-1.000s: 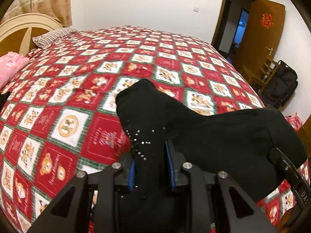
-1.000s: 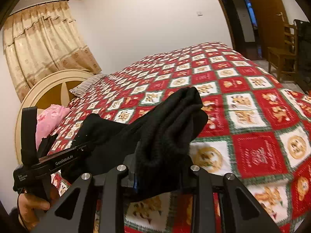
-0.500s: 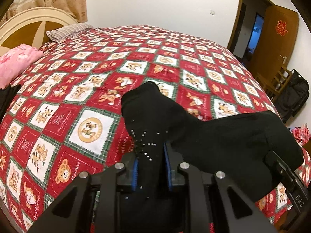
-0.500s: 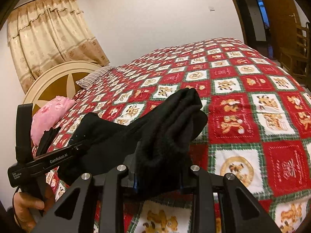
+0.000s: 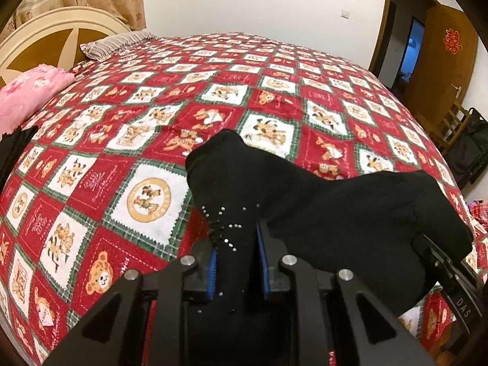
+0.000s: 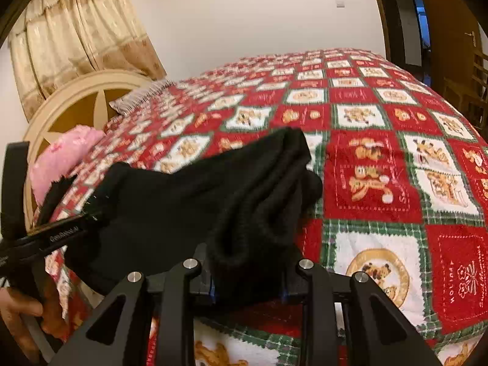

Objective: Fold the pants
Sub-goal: 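Lower the folded pants onto the quilt and open both grippers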

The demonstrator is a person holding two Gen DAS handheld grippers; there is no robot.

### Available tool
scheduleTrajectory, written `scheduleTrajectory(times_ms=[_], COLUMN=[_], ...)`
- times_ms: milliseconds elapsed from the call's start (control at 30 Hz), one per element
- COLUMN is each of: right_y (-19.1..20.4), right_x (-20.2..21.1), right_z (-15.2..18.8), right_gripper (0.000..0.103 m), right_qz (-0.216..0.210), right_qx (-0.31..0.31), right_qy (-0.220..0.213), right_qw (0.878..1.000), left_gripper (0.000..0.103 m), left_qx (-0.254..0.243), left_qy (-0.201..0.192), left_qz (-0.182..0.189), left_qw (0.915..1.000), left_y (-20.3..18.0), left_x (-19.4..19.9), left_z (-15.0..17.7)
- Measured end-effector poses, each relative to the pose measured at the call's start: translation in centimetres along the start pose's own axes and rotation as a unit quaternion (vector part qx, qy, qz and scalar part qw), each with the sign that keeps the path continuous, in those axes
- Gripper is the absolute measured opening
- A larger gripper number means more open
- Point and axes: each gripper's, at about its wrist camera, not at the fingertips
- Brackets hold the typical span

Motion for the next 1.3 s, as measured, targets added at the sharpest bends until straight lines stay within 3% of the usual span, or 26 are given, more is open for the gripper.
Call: scheduleTrajectory(times_ms=[133,233,333,367,400,500,600,733,833,967,1067,1100,1133,1200,1300], right_y=[-0.5,-0.8,-1.5,-1.8,-1.9,-1.5,-1.7,-2.1,-2.6,-2.6,-1.4,-0.7,-0.3,0.8,1.7], right_x=[-1.0,-1.4,-1.7,-1.9,-1.9,-1.8,-1.6,-0.2,1.6,4.9,6.7,7.2,7.3,7.0,5.7], right_z=[0.2,0.3,0.5,0.5,0.6,0.5,0.6,1.0,1.4,0.9,0.3,0.2,0.0,0.0,0.6], right_gripper=[0.03,0.032,0.036,0.037,0.037,0.038,0.041,0.054,0.054,0.054,0.054,0.049,0.036,0.025,0.022], right_qz=[-0.005,-0.008,-0.016,-0.022,-0.024,-0.016,-0.016,0.001,0.01,0.067,0.076,0.074,0.067,0.048,0.04], right_qx=[-0.011,-0.016,-0.031,-0.039,-0.041,-0.033,-0.036,-0.025,-0.024,-0.021,0.008,0.022,0.032,0.054,0.075], right_qy=[0.022,0.033,0.044,0.048,0.05,0.048,0.048,0.035,0.016,-0.049,-0.095,-0.107,-0.11,-0.097,-0.068], right_qw=[1.0,0.999,0.998,0.998,0.998,0.998,0.998,0.999,1.0,0.996,0.993,0.991,0.991,0.993,0.994], left_gripper=[0.026,0.036,0.071,0.091,0.103,0.103,0.103,0.103,0.103,0.103,0.103,0.103,0.103,0.103,0.103], left_qx=[-0.007,-0.007,0.013,0.023,0.041,0.077,0.059,0.062,0.059,0.031,0.009,0.003,-0.001,-0.009,-0.015], left_qy=[0.011,0.019,0.018,0.018,0.019,0.025,0.026,0.028,0.028,0.014,-0.013,-0.022,-0.027,-0.035,-0.028], left_qz=[-0.003,0.001,-0.017,-0.029,-0.037,-0.002,-0.012,-0.014,-0.023,-0.066,-0.08,-0.074,-0.066,-0.049,-0.037], left_qw=[0.9999,0.9998,0.9996,0.9992,0.9983,0.9967,0.9979,0.9976,0.9976,0.9972,0.9967,0.997,0.9974,0.9981,0.9988], left_y=[0.3,0.9,2.2,2.8,3.7,5.4,4.8,4.8,4.7,3.8,2.7,2.2,1.9,0.9,-0.4], left_x=[-0.6,-0.9,-0.9,-0.9,-1.0,-1.3,-1.0,-0.2,0.5,1.9,3.4,3.8,4.0,4.0,3.0], left_z=[0.4,0.7,0.8,0.9,1.0,1.6,1.7,2.3,2.4,2.0,1.2,0.8,0.5,0.1,0.0])
Point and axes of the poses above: each gripper's, at about its wrist camera, not at the fingertips, and x roughly against the way its jaws point, y to its left, z to its underside, and after that the axes turned 14 degrees about z, right-handed
